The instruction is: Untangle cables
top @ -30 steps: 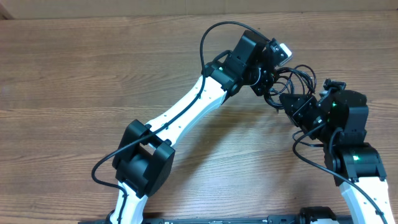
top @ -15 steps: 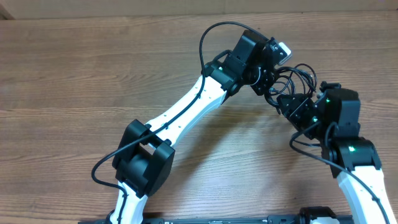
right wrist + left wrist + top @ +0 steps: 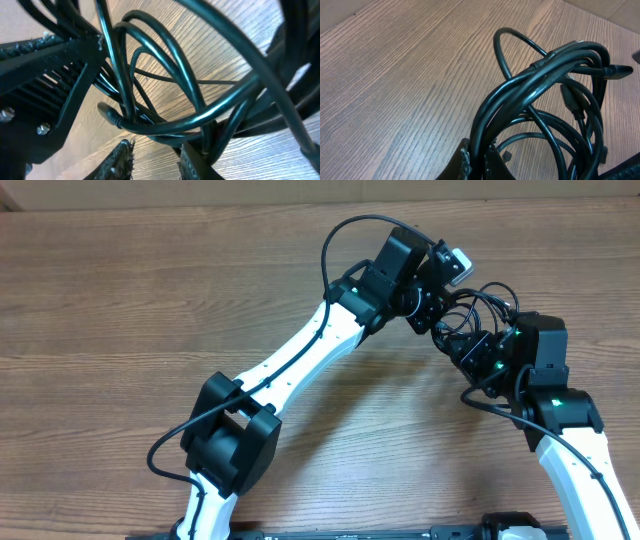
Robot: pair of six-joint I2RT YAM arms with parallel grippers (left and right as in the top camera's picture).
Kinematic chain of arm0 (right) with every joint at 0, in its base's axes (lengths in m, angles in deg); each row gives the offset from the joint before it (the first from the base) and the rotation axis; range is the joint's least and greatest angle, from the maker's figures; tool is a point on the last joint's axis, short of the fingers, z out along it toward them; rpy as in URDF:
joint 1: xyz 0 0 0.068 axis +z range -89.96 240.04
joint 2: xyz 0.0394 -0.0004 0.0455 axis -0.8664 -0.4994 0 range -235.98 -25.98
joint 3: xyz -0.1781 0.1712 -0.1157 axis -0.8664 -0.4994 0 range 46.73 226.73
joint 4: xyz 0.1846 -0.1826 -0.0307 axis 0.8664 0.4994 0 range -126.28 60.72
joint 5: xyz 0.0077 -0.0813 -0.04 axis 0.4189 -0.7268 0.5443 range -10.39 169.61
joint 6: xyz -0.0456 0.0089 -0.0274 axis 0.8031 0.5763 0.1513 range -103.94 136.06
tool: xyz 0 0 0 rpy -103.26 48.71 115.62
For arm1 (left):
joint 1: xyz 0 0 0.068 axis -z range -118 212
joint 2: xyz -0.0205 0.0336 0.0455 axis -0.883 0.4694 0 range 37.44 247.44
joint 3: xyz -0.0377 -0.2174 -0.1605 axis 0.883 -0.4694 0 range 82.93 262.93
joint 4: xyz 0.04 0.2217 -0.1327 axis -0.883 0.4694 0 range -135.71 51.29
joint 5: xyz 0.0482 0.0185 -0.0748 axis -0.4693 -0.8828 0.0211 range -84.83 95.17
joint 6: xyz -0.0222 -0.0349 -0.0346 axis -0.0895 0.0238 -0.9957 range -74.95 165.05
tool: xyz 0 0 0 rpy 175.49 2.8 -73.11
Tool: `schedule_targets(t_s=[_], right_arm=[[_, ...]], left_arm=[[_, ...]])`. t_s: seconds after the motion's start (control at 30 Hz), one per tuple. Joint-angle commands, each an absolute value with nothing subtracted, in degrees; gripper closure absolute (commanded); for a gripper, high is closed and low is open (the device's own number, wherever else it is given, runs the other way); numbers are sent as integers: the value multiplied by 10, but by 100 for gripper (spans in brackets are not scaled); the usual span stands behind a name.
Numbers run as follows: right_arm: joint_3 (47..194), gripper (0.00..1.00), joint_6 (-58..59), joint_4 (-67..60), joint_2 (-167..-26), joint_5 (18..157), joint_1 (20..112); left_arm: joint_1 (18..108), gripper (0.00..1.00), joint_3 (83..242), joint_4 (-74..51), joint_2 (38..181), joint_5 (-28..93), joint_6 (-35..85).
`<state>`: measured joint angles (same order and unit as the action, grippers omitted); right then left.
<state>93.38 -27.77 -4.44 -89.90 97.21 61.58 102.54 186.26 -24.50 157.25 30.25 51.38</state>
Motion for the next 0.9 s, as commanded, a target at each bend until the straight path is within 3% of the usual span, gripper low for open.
schedule_targets(t_s=[0.0, 0.23, 0.53, 0.87], right_arm=[[940, 64, -276, -45, -899, 981, 614], [940, 59, -276, -46, -899, 994, 614], [940, 59, -276, -32, -899, 957, 614], [940, 72, -304, -34, -902, 938, 614]], left_arm=[[1029, 96, 1873, -245, 1550, 282, 506], [1029, 96, 1873, -234, 1550, 223, 477], [1029, 96, 1873, -235, 1550, 249, 476], [1029, 96, 1873, -239, 1550, 280, 476]])
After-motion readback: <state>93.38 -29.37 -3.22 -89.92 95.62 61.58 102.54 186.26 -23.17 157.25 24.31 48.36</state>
